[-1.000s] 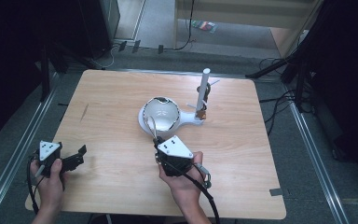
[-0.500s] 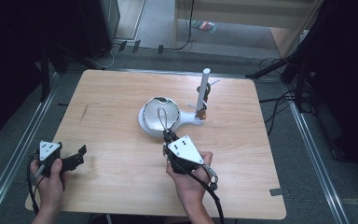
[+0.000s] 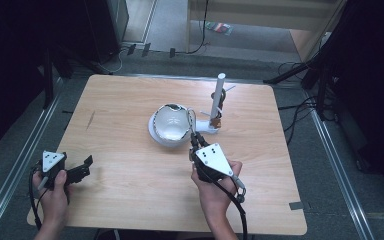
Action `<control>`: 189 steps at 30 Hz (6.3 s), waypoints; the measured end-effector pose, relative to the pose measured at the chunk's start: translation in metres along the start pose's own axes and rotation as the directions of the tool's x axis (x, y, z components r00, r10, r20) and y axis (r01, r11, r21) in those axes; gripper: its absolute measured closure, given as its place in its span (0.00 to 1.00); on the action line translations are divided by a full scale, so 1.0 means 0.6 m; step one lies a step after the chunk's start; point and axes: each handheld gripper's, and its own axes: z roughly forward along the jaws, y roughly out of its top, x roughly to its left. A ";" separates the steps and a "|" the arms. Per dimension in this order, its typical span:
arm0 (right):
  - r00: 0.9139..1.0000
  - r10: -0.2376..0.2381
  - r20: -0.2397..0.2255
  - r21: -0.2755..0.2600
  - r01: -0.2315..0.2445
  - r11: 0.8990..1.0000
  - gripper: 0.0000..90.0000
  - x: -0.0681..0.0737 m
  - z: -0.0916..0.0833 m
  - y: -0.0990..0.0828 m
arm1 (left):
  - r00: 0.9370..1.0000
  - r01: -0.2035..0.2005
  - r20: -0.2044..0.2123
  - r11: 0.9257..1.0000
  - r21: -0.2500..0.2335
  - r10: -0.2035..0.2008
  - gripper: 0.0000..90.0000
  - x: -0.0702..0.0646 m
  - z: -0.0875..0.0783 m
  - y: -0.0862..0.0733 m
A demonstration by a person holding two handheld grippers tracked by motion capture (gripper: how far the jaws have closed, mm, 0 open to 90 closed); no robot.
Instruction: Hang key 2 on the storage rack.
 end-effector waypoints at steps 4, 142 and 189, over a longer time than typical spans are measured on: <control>1.000 0.007 0.020 0.000 -0.007 1.000 0.93 -0.011 0.000 -0.002 | 1.000 0.000 0.000 1.000 0.000 0.000 0.10 0.000 0.000 0.000; 0.951 0.259 0.170 0.135 -0.282 0.950 0.46 -0.193 0.035 -0.105 | 1.000 -0.001 -0.003 1.000 -0.002 0.001 0.10 -0.001 0.000 0.000; 0.952 0.260 0.161 0.069 -0.273 0.959 0.40 -0.282 -0.111 -0.181 | 1.000 0.000 -0.003 1.000 -0.001 0.000 0.10 0.000 0.000 0.000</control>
